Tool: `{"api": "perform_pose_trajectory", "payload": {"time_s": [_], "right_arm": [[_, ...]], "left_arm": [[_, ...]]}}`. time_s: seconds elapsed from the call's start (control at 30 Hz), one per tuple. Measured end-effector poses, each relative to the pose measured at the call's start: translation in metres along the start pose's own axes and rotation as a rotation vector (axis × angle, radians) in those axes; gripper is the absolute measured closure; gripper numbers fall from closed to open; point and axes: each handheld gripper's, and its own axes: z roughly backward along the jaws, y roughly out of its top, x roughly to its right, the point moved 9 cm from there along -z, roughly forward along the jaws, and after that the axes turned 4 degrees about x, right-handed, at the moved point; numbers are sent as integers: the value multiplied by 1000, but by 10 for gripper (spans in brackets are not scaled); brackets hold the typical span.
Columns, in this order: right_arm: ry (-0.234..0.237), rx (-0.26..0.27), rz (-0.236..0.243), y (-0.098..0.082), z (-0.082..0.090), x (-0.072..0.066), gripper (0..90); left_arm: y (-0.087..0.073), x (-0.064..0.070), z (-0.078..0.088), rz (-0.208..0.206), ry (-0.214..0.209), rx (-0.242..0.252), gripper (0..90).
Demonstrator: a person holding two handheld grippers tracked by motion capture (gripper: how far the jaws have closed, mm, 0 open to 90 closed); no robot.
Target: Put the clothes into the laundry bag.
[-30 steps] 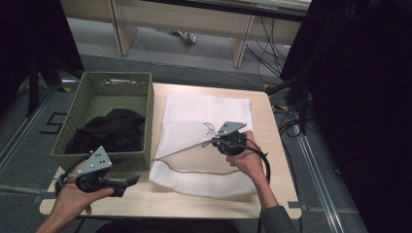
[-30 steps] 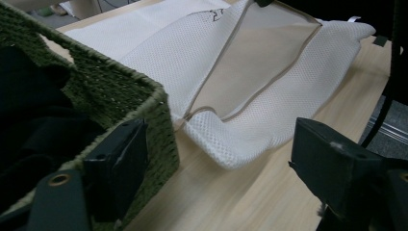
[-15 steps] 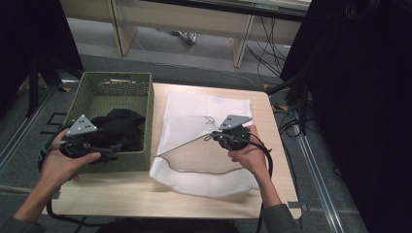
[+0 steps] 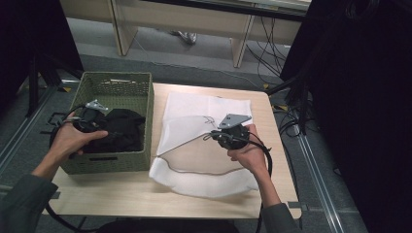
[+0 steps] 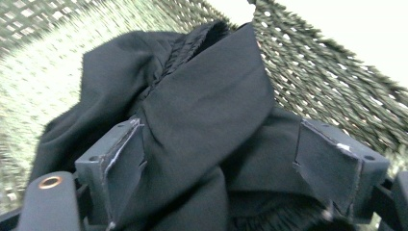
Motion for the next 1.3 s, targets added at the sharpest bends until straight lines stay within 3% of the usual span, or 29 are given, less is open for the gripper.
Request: {"api": "perform_pose_trajectory", "payload": {"time_s": [0.23, 0.4, 0.6, 0.67, 0.7, 0.87, 0.93, 0.97, 1.03, 1.17, 1.2, 1.23, 1.27, 1.3], "right_arm": [[10, -1, 14, -1, -1, 0, 871], [9, -9, 5, -2, -1, -1, 871], [17, -11, 17, -3, -3, -2, 871], [15, -12, 4, -3, -2, -2, 871], [18, -11, 20, -3, -3, -1, 871], [20, -13, 17, -3, -3, -2, 871], [22, -16, 15, -3, -3, -2, 871], [19, -13, 17, -3, -3, -2, 871], [20, -16, 15, -3, -3, -2, 871], [23, -18, 16, -4, -3, -2, 871], [19, -25, 5, -5, -3, -3, 871], [17, -25, 3, -5, -3, -4, 871], [23, -25, 6, -5, -4, -4, 871], [20, -24, 2, -4, -4, -4, 871]], "left_arm": [[1, -11, -21, -5, -19, -31, 154], [-9, -19, -39, -41, -25, -100, 149], [-20, -17, -53, 6, -84, -110, 145], [-23, -18, -55, 12, -95, -100, 141], [-24, -18, -55, 24, -100, -99, 140], [-33, -20, -57, 43, -132, -123, 138], [-34, -22, -58, 65, -123, -128, 136], [-36, -26, -56, 29, -106, -161, 137], [-36, -31, -61, 46, -7, -154, 142], [-41, -37, -63, 67, 30, -187, 141], [-41, -39, -63, 65, 33, -193, 130], [-43, -37, -66, 98, 12, -193, 122], [-46, -36, -67, 95, -45, -218, 98], [-48, -35, -69, 95, -61, -231, 54]]}}
